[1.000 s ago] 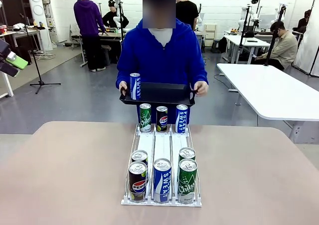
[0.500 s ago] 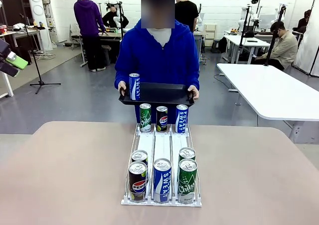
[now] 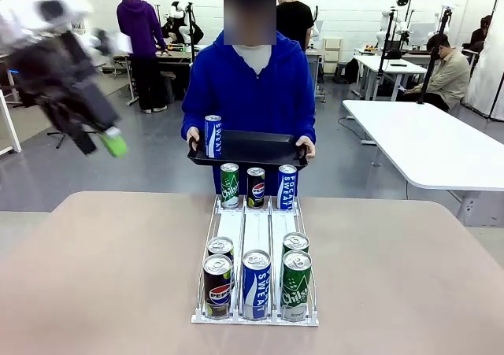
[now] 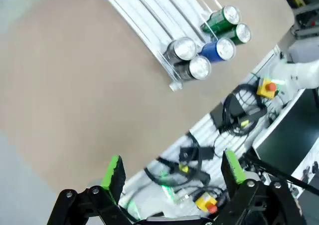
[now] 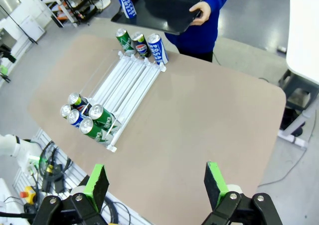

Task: Retrieve and hand over the desired beverage to the person.
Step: Pick up another can of the same type that the person held from the Automatic Can Dispenser.

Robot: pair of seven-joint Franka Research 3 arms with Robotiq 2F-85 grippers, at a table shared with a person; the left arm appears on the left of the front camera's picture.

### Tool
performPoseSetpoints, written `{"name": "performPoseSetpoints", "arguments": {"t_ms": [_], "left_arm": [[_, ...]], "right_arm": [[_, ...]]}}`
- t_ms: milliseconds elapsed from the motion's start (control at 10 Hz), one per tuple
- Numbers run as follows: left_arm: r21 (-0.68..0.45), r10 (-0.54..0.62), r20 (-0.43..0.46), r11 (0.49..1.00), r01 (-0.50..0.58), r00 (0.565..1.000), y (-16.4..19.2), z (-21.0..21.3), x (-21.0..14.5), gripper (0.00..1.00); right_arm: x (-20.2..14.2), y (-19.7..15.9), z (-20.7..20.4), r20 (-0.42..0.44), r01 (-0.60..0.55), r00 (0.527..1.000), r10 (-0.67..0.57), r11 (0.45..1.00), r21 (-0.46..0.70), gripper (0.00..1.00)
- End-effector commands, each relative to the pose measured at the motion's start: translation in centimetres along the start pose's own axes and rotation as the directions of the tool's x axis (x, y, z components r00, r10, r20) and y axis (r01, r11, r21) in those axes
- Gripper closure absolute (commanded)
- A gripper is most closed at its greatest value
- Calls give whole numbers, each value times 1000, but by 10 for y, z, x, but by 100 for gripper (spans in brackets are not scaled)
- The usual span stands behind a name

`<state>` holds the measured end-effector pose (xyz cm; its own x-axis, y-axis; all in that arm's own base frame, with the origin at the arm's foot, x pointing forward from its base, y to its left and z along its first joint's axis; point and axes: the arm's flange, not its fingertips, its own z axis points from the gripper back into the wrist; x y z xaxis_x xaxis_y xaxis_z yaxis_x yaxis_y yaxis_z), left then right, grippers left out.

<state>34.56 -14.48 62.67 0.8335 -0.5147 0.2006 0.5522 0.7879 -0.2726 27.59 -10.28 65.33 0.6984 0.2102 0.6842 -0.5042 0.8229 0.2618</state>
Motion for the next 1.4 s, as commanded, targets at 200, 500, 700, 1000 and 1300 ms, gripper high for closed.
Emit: {"name": "performPoseSetpoints", "arguments": {"t_ms": [200, 500, 700, 1000, 1300], "left_arm": [[185, 360, -16, 918, -351, 933, -70, -83, 36, 0], [209, 382, 107, 894, -396, 918, -102, -131, 29, 0], [234, 377, 91, 892, -387, 922, -104, -143, 31, 0], [200, 371, 80, 903, -379, 925, -108, -140, 31, 0], [200, 371, 80, 903, -379, 925, -108, -140, 31, 0]], "right_arm": [[0, -1, -1, 6, -5, 1000, 5, 1000, 17, 0], [0, -1, -1, 6, -5, 1000, 5, 1000, 17, 0], [0, -1, -1, 6, -5, 1000, 5, 1000, 17, 0], [0, -1, -1, 6, -5, 1000, 5, 1000, 17, 0], [0, -1, -1, 6, -5, 1000, 5, 1000, 17, 0]]}}
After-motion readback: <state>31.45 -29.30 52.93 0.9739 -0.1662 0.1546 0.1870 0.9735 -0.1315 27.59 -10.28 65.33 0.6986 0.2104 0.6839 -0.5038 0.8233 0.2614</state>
